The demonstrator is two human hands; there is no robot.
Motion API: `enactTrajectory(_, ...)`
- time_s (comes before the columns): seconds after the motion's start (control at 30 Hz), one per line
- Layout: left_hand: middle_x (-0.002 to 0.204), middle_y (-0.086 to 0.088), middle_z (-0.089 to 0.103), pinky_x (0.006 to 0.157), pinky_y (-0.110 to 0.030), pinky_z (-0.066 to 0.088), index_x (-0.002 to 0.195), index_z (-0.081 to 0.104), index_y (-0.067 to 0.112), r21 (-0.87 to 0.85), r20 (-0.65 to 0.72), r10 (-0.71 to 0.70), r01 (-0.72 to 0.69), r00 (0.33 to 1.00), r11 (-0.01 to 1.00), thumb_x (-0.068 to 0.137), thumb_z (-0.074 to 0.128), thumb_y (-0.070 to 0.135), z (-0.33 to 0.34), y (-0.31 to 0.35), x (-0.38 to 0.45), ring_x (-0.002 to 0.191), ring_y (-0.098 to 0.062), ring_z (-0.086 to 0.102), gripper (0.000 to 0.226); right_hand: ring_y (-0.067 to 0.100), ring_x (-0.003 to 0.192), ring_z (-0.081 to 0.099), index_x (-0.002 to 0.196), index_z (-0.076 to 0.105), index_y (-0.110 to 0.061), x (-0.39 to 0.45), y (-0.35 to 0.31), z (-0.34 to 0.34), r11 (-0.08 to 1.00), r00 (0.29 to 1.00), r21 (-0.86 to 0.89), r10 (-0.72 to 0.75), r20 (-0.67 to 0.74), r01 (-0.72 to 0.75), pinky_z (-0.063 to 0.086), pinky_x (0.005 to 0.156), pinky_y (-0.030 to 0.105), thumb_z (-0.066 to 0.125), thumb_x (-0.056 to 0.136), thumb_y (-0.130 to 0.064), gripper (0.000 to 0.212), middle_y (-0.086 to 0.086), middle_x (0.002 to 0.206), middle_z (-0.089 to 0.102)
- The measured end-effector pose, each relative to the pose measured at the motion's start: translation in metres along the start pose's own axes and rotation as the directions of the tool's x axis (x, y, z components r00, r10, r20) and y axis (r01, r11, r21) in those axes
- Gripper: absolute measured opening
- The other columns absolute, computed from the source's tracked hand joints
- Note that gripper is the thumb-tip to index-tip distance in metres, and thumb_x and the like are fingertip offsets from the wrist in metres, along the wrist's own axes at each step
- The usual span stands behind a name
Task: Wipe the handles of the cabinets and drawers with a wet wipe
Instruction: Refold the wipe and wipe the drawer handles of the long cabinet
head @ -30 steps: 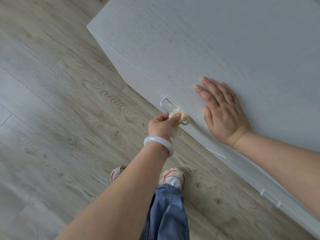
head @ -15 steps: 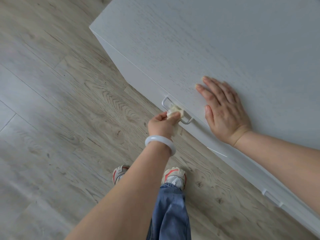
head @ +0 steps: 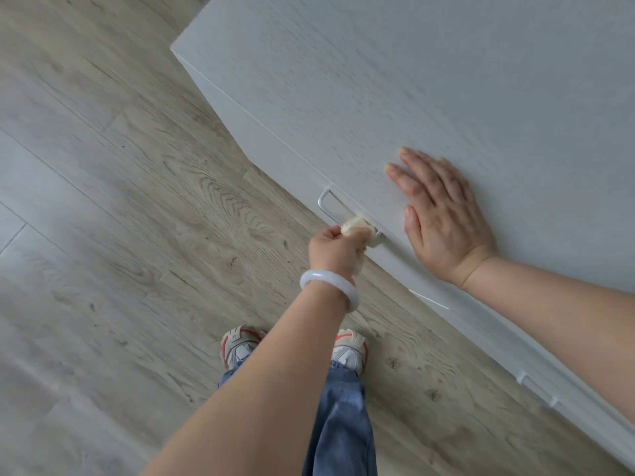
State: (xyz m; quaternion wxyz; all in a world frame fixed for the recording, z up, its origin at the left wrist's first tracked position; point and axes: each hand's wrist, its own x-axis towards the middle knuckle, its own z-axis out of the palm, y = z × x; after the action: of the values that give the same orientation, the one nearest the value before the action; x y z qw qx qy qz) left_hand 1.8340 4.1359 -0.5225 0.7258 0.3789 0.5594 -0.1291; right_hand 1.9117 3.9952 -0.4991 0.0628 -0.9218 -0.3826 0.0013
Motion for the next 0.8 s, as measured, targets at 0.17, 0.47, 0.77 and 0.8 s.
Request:
enactTrajectory(0.17, 0.079, -0.005, 0.064, 0.058, -0.02, 0.049, 0.115, 0.061, -0.005, -0.08, 0.08, -0.002, 0.009, 0.997, 0.997, 0.079, 0.075, 0.006, -0.001, -0.013, 0.002, 0.061, -0.009, 0.059, 0.04, 0.024, 0.143, 0.028, 0.148, 0.035, -0.012, 0.0, 0.0, 0.0, 1.0, 1.0, -0.007, 0.005, 0.001, -0.005, 0.019, 0.12, 0.043, 0.035, 0.094, -0.018, 0.054, 0.009, 0.156, 0.03)
enactTrajectory(0.47, 0.09, -0.011, 0.07, 0.076, -0.029, 0.053, 0.104, 0.068, 0.002, -0.131, 0.093, -0.033, 0.045, 0.995, 0.99, 0.08, 0.076, 0.012, 0.009, -0.028, -0.001, 0.081, -0.02, 0.066, 0.028, 0.024, 0.144, 0.026, 0.148, 0.035, -0.012, -0.001, -0.001, 0.001, 1.0, 1.0, -0.004, 0.011, 0.012, -0.011, 0.017, 0.12, 0.042, 0.035, 0.094, -0.018, 0.055, 0.009, 0.157, 0.029)
enactTrajectory(0.77, 0.082, -0.012, 0.069, 0.061, -0.022, 0.056, 0.11, 0.062, -0.008, -0.037, 0.088, -0.023, 0.026, 0.996, 0.999, 0.075, 0.078, 0.0, -0.011, -0.003, 0.002, 0.066, -0.017, 0.066, 0.039, 0.025, 0.143, 0.028, 0.148, 0.036, -0.012, -0.001, 0.0, 0.002, 1.0, 1.0, 0.003, 0.0, -0.009, 0.0, 0.019, 0.12, 0.043, 0.035, 0.094, -0.017, 0.054, 0.009, 0.156, 0.03)
enactTrajectory(0.8, 0.082, -0.011, 0.068, 0.058, -0.02, 0.055, 0.11, 0.063, -0.008, -0.031, 0.086, -0.007, 0.01, 0.996, 0.999, 0.075, 0.076, -0.003, -0.014, 0.006, 0.001, 0.061, -0.014, 0.066, 0.037, 0.024, 0.143, 0.028, 0.148, 0.036, -0.012, -0.001, 0.0, 0.002, 1.0, 1.0, 0.005, 0.001, -0.012, -0.001, 0.019, 0.119, 0.043, 0.035, 0.094, -0.017, 0.054, 0.009, 0.156, 0.03)
